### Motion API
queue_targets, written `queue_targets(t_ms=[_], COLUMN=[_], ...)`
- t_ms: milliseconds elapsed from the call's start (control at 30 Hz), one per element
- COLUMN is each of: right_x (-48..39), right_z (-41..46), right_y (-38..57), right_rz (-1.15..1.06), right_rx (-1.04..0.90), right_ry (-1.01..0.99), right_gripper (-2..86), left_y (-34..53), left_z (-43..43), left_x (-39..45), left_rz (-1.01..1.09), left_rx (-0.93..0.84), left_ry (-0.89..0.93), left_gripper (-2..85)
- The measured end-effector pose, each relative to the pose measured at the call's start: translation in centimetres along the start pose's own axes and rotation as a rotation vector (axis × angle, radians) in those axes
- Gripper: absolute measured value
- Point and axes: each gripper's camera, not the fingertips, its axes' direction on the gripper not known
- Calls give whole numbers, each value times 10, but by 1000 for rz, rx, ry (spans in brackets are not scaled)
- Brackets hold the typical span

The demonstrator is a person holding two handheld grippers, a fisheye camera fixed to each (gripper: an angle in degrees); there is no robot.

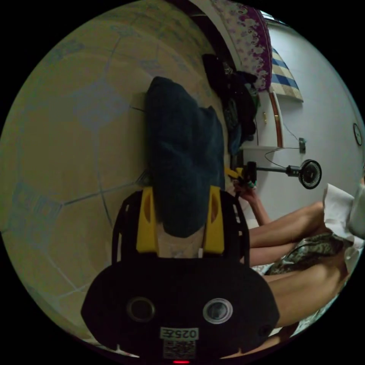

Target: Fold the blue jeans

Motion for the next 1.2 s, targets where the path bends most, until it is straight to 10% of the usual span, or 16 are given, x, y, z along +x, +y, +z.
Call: queue_targets(t_ms=[633,933,1200], right_x=[-92,-388,-663], right_z=[249,470,702], right_y=[-164,-225,-139], right_rz=[127,-321,-845], right_rx=[-583,-1073,-1345], right_ry=[-184,-117,-338], right_gripper=[81,72,78], left_y=[58,266,531], left_z=[-321,-617,-890], left_x=[121,191,368], left_rz=[-65,-215,-234], left_rx=[86,641,1226], left_ry=[258,535,51], left_gripper=[72,58,46])
